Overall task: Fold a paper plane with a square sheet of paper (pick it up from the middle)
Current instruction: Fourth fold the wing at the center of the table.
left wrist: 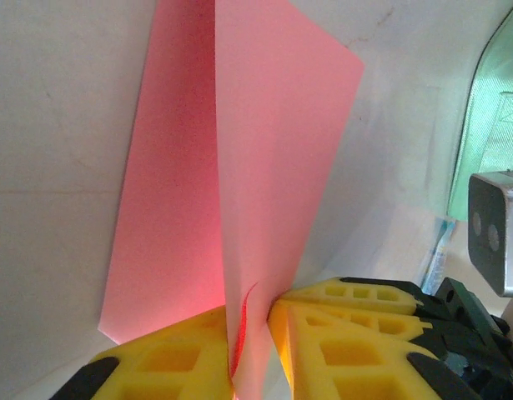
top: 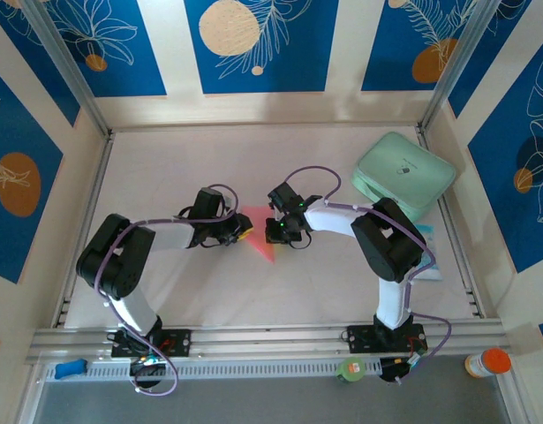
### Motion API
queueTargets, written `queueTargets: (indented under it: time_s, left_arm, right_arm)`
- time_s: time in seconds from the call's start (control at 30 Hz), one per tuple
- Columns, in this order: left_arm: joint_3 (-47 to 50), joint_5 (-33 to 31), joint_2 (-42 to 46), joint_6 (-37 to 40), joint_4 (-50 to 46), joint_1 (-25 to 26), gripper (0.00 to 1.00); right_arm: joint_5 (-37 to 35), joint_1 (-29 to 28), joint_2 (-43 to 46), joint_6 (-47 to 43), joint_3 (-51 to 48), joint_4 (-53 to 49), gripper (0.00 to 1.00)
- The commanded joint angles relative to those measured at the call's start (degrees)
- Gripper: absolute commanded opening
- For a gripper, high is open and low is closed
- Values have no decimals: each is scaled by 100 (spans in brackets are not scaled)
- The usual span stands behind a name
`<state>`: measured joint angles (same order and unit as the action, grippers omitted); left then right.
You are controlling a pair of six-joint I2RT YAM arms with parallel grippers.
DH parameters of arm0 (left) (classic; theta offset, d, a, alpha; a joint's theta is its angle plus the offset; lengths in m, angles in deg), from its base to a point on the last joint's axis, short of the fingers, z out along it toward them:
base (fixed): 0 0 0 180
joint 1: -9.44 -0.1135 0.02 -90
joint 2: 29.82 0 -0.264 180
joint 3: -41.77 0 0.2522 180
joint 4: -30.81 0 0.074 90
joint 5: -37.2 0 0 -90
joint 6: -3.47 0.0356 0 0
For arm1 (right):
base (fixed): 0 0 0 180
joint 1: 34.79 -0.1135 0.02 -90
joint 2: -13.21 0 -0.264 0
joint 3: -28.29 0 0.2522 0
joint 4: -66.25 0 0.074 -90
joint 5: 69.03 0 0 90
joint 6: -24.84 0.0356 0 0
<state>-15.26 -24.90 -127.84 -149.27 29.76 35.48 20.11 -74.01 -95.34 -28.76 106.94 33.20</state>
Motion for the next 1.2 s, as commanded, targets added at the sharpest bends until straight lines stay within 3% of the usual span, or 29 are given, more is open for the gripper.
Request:
queueTargets:
  time_s: [0.0,0.3,0.6,0.93,1.17]
  left_arm:
    - [-28,120,-117,43,57,-88,22]
    - [-171,128,-68,100,-138,-117,10]
    - [-238,-496,512,67,-940,-22,3]
    - [-358,-1306,784,-321,-1565,281,4]
    - [-358,-1288,698,-440,-1449,317,4]
  right_arm:
    - [-204,46,-263,-108,-77,-251,12]
    - [-214,55,-69,-448,-168,-5,15]
    - [33,32,1028,-1399,-344,873,36]
    - [-1158,-685,1830,-2208,-1469,1974,42]
    - [-1846,-1253,1618,-2605,-1760,2350,42]
